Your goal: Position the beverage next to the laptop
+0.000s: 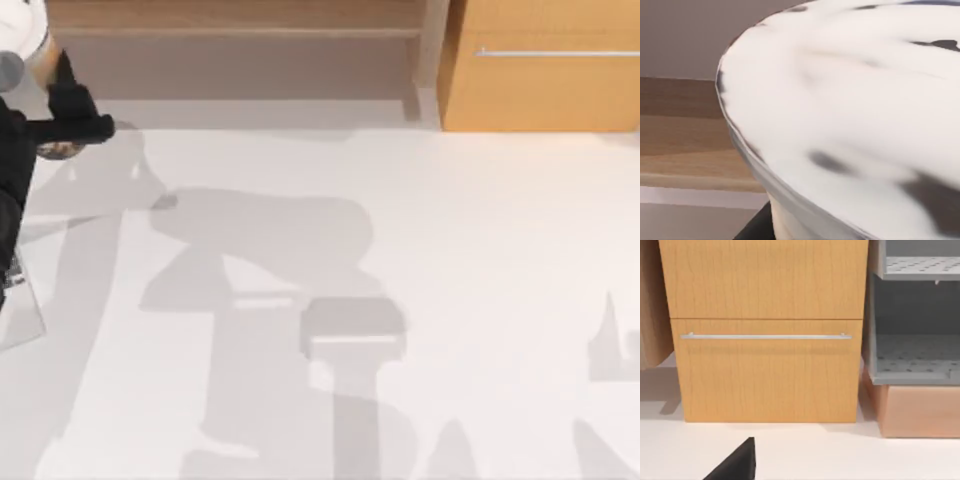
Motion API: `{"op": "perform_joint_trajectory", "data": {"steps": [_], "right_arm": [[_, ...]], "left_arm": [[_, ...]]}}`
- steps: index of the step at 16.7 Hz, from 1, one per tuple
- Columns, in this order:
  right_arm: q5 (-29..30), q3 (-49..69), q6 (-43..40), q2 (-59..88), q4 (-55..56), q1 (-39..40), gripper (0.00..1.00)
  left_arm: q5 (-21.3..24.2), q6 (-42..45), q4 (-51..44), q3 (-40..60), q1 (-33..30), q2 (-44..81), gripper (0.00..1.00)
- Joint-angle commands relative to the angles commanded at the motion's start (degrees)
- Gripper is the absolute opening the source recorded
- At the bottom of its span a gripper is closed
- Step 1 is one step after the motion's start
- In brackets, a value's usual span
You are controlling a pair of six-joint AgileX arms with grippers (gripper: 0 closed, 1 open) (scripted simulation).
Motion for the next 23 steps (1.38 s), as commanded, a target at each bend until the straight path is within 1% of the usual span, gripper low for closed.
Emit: {"op": "perform_joint_trajectory", "data": {"steps": [6, 15, 18, 23], "right_arm": [[0.0, 0.0, 0.0, 0.0, 0.0, 0.0, 1.0], [0.0, 0.0, 0.0, 0.0, 0.0, 0.0, 1.0], [0.0, 0.0, 0.0, 0.0, 0.0, 0.0, 1.0], [0.0, 0.0, 0.0, 0.0, 0.0, 0.0, 1.0]], "left_arm": [[-0.5, -0.2, -5.0, -8.1, -0.9, -10.3, 0.0], [0.9, 0.2, -12.5, -20.4, -1.5, -21.1, 0.0], [1.2, 0.3, -13.7, -22.5, -1.4, -22.8, 0.0], [1.3, 0.3, -13.8, -22.8, -1.5, -23.0, 0.0]]}}
